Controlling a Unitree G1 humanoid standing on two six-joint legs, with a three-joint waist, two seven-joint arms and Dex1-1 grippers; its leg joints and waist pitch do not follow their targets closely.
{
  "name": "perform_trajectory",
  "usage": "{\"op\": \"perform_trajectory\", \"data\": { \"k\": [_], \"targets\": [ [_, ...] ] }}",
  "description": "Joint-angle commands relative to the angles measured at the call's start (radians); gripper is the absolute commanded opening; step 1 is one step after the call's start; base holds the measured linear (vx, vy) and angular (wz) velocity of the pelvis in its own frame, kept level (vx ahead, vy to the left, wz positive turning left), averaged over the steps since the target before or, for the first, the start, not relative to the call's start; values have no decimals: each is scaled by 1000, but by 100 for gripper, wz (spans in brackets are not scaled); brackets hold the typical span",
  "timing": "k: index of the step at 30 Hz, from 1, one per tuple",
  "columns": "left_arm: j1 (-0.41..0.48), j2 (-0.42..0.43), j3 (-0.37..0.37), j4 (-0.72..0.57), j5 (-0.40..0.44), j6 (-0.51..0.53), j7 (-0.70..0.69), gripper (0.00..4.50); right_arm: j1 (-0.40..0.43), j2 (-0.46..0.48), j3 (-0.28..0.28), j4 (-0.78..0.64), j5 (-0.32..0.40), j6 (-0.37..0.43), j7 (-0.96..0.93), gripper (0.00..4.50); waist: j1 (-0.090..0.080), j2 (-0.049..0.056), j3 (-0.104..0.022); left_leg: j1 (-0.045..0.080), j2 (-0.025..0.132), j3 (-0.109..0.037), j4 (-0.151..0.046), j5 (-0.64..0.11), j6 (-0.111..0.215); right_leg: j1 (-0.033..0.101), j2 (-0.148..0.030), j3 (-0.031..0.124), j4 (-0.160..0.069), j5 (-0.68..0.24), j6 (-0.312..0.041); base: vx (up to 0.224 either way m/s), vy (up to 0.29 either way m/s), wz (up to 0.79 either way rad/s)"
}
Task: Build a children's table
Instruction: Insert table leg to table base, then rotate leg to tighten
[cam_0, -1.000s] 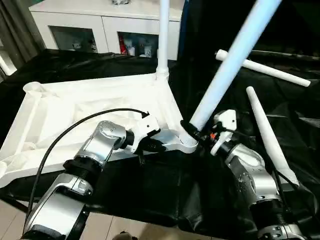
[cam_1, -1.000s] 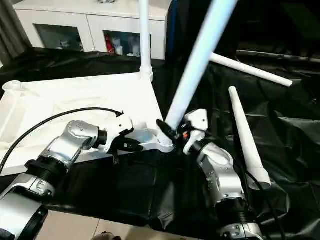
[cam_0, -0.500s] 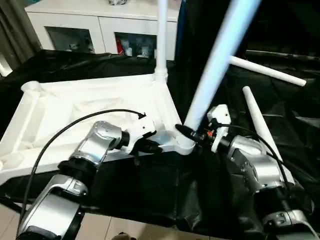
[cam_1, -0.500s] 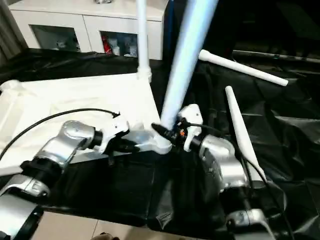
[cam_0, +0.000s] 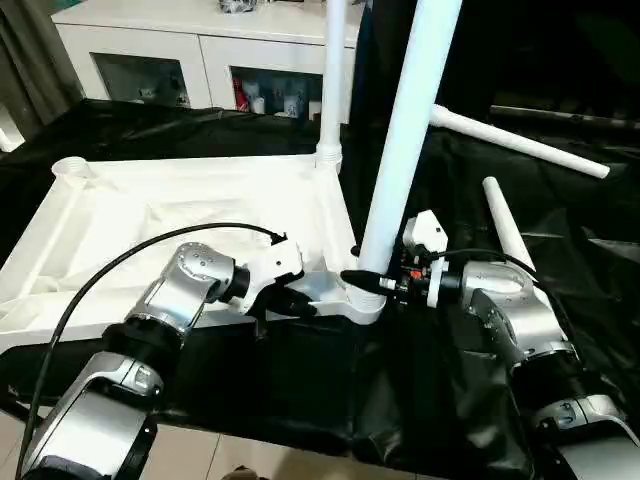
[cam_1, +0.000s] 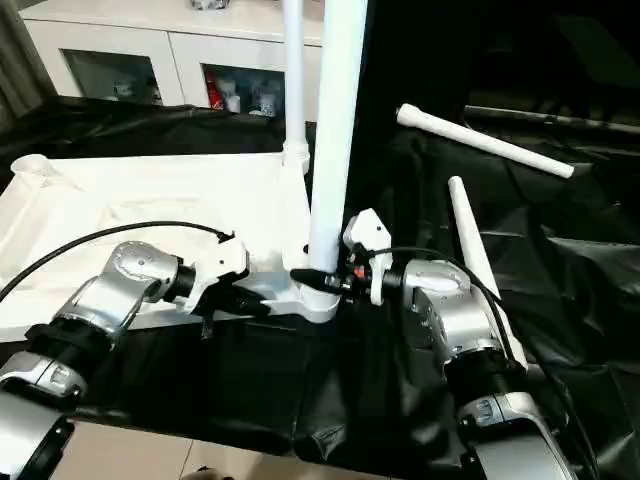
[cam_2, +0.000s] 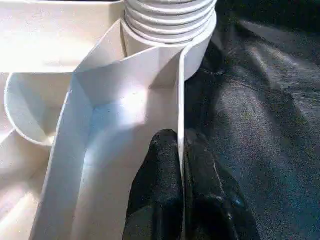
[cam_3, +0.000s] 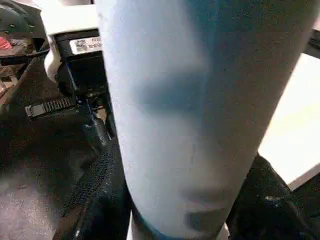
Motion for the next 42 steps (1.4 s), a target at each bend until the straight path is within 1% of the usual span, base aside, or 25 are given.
{"op": "perform_trajectory", "data": {
  "k": [1, 6, 9, 10, 11, 13, 14, 15, 16, 17, 18, 19, 20, 21, 22, 23, 24, 25, 26, 27, 28, 29, 39, 40, 42],
  "targets": [
    [-9, -15, -6, -89, -68, -23, -74, 0, 58, 3, 88, 80, -51, 37, 33, 190, 6, 5, -63, 18, 43, -13, -75, -264, 36, 47, -87, 46, -75, -220, -238, 0, 0, 0],
    [-44, -59, 31, -5, -39, 10, 73, 0, 30, 47, 37, 180, -87, 7, -138, 190, 0, 4, -56, 23, 42, -14, -80, -309, 21, 40, -86, 46, -82, -295, -228, 0, 0, 0],
    [-73, -92, 59, 55, -31, 41, 164, 0, -19, 79, -6, 283, -117, 23, -330, 190, -13, -2, -42, 45, 32, -22, -79, -434, -23, 28, -92, 37, -109, -557, -169, -17, 3, -4],
    [-79, -100, 64, 67, -30, 52, 185, 0, -32, 85, -14, 308, -124, 29, -377, 190, -21, -5, -37, 39, 31, -29, -83, -452, -30, 33, -96, 31, -117, -632, -132, -51, 9, -11],
    [-87, -111, 70, 82, -28, 62, 215, 0, -44, 92, -21, 334, -125, 35, -416, 190, -25, -12, -36, 39, 29, -34, -84, -471, -31, 34, -97, 23, -125, -688, -94, 0, 0, 0],
    [-106, -137, 85, 115, -23, 88, 291, 0, -69, 109, -33, 382, -133, 40, -513, 190, -31, -11, -34, 59, 23, -33, -73, -514, -27, 14, -96, 11, -145, -744, -69, 0, 0, 0],
    [-107, -139, 86, 117, -22, 90, 297, 0, -71, 110, -34, 386, -134, 40, -521, 190, -37, -10, -28, 82, 17, -32, -59, -556, -20, 2, -98, -18, -170, -801, -42, -56, 16, -1],
    [-123, -161, 99, 140, -21, 117, 356, 0, -94, 127, -55, 425, -126, 50, -603, 190, -40, -4, -30, 86, 19, -36, -58, -575, -18, 7, -101, -31, -176, -796, -33, 0, 0, 0],
    [-141, -190, 120, 164, -22, 164, 439, 0, -122, 141, -78, 469, -122, 55, -713, 190, -49, 3, -30, 75, 31, -45, -76, -618, -23, 26, -93, -54, -174, -732, -26, 0, 0, 0],
    [-163, -234, 147, 188, -29, 212, 535, 0, -156, 162, -112, 525, -110, 61, -841, 190, -56, 20, -28, 61, 53, -60, -104, -721, -44, 50, -84, -74, -145, -631, -30, -28, 62, -11],
    [-178, -265, 166, 203, -35, 243, 599, 0, -179, 175, -135, 563, -104, 63, -927, 190, -50, 34, -31, 38, 73, -72, -138, -792, -56, 78, -77, -66, -90, -525, -54, -104, 55, -6],
    [-191, -300, 187, 212, -46, 269, 659, 0, -201, 188, -154, 598, -101, 56, -1006, 190, -27, 38, -28, -27, 102, -60, -219, -899, -70, 123, -53, -42, 68, -244, -89, -104, 55, -6],
    [-194, -313, 194, 213, -50, 277, 678, 0, -208, 193, -159, 608, -100, 52, -1030, 190, 0, 35, -31, -19, 88, -33, -228, -913, -64, 106, -39, -36, 83, -186, -80, -70, -4, 17],
    [-196, -340, 199, 205, -56, 292, 700, 0, -221, 205, -172, 623, -91, 49, -1072, 190, -11, -35, -50, 83, 36, -15, -132, -717, -48, 18, -93, 28, -26, -423, -90, 65, -54, 8],
    [-197, -356, 198, 200, -55, 299, 713, 0, -229, 210, -173, 631, -95, 47, -1112, 190, -8, -71, -38, 102, -24, -5, 36, -430, -18, -26, -156, 7, -162, -924, -37, 65, -54, 8],
    [-196, -368, 188, 197, -47, 298, 722, 0, -237, 217, -177, 637, -93, 39, -1128, 190, 17, -56, -39, -1, 3, -32, -14, -174, 29, 66, -191, 44, -130, -849, -34, 118, -25, -32],
    [-196, -374, 183, 197, -41, 293, 733, 0, -245, 224, -177, 642, -97, 32, -1144, 190, 28, -38, -40, -10, 12, -38, -42, -134, 18, 74, -172, 25, -125, -779, -43, 97, -2, -25],
    [-197, -376, 179, 198, -37, 288, 742, 0, -250, 228, -176, 645, -100, 27, -1152, 190, 26, -33, -52, -4, 28, -36, -78, -151, 3, 58, -117, 12, -92, -536, -63, 97, -2, -25],
    [-201, -372, 175, 205, -28, 280, 747, 0, -258, 235, -179, 651, -98, 20, -1147, 189, 24, -19, -58, 13, 38, -37, -88, -229, -3, 49, -106, 13, -77, -384, -107, 0, 0, 0],
    [-201, -372, 175, 207, -27, 280, 747, 0, -259, 236, -179, 652, -98, 19, -1147, 189, 23, -14, -60, 20, 39, -36, -90, -266, -3, 46, -105, 15, -76, -342, -129, 0, 0, 0],
    [-208, -369, 183, 223, -25, 282, 757, 0, -270, 245, -182, 669, -101, 14, -1151, 189, 18, -17, -58, 14, 35, -33, -92, -299, -3, 52, -103, 17, -73, -282, -158, 0, 0, 0],
    [-209, -369, 184, 225, -25, 283, 759, 0, -271, 246, -183, 672, -102, 13, -1153, 189, 18, -20, -58, 8, 31, -32, -93, -306, 2, 58, -104, 15, -73, -283, -160, 0, 0, 0],
    [-198, -340, 156, 216, -10, 267, 720, 0, -299, 258, -177, 703, -116, -31, -1103, 189, 20, -20, -56, 17, 35, -24, -100, -320, 14, 55, -111, 19, -89, -321, -148, 0, 0, 0],
    [-196, -335, 149, 215, -7, 261, 710, 0, -303, 259, -188, 703, -110, -41, -1085, 245, 19, -19, -55, 17, 35, -24, -100, -325, 14, 54, -111, 20, -90, -328, -147, 0, 0, 0],
    [-191, -325, 137, 209, 1, 240, 696, 0, -312, 259, -211, 699, -94, -57, -1056, 262, 19, -19, -55, 17, 36, -24, -102, -329, 14, 54, -110, 21, -90, -326, -146, 0, 0, 0]
  ]
}}
